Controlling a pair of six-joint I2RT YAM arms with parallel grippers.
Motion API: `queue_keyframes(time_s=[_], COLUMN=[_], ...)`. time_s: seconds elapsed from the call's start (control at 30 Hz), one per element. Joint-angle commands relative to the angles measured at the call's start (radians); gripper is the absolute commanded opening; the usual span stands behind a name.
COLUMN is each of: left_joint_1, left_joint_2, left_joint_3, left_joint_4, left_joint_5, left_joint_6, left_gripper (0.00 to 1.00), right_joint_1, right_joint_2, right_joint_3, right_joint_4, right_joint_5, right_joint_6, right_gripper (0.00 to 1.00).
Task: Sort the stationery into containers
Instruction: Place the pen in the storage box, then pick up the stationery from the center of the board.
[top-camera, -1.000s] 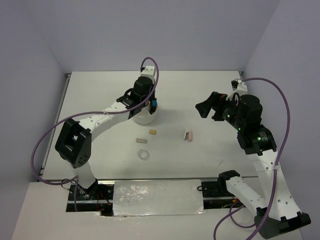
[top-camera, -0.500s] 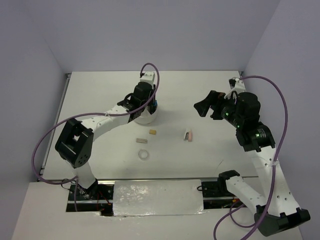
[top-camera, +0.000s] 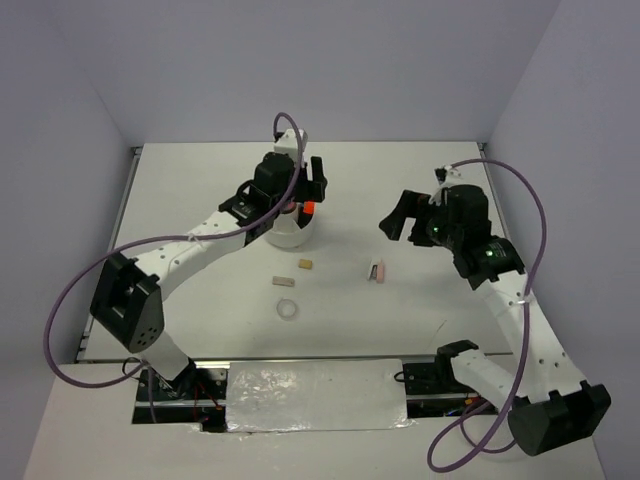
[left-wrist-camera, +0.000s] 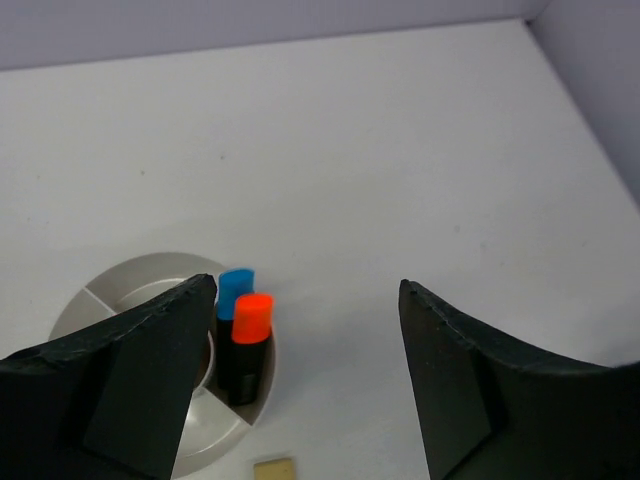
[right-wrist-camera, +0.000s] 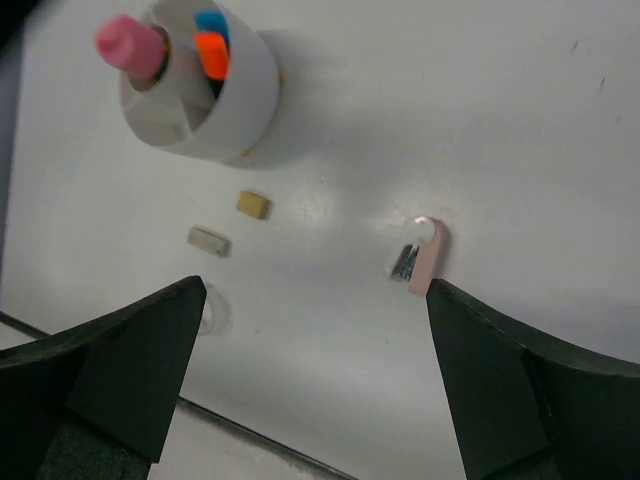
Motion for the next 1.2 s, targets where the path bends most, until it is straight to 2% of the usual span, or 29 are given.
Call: queue_keyframes(time_s=[0.0,0.13,0.23,0.43,0.67,0.73,0.87,1.03,1.17], left_joint_1=[-0.014,-0.013,-0.014,-0.013,-0.009,-0.007,-0.007,0.006,0.020], left_joint_2=[-0.093,-0.106,-0.132,-0.261,-0.382,-0.394,-0.417,-0.411,-0.394], left_joint_3=[0.110,0.239,0.302,0.233,0.095,0.091,0.094,0.104,0.108], left_joint_4=[-0.007,-0.211,-0.365,-0.495,-0.544,-0.555,-0.567,-0.587,-0.589], left_joint_5=[0.052,0.074,0.090,0.138,0.190,0.210,0.241,0.248,0.265], left_joint_6=[-0.026,-0.073,-0.092,-0.089,-0.095,-0.102,-0.121,-0.164,-0.252], left_gripper=[0.87,0.94,0.95,0.98,0.99,0.99,0.99,0.99,0.99], right_joint_1=[0.047,0.171,0.253,0.283,0.280,0.280,0.281,0.303,0.321], right_joint_2=[0.070,0.197,0.268,0.409,0.558,0.590,0.624,0.606,0.535], right_joint_3=[-0.070,-0.108,-0.117,-0.129,-0.120,-0.122,-0.149,-0.159,-0.172], right_joint_4=[0.012,-0.040,-0.051,0.016,0.082,0.107,0.186,0.199,0.222], right_joint_5=[0.081,0.252,0.360,0.386,0.437,0.434,0.373,0.371,0.359], right_joint_6=[0.016,0.086,0.166,0.235,0.246,0.240,0.211,0.160,0.062], right_gripper=[1.00,0.98,0.96,0.92,0.89,0.82,0.51,0.38,0.26])
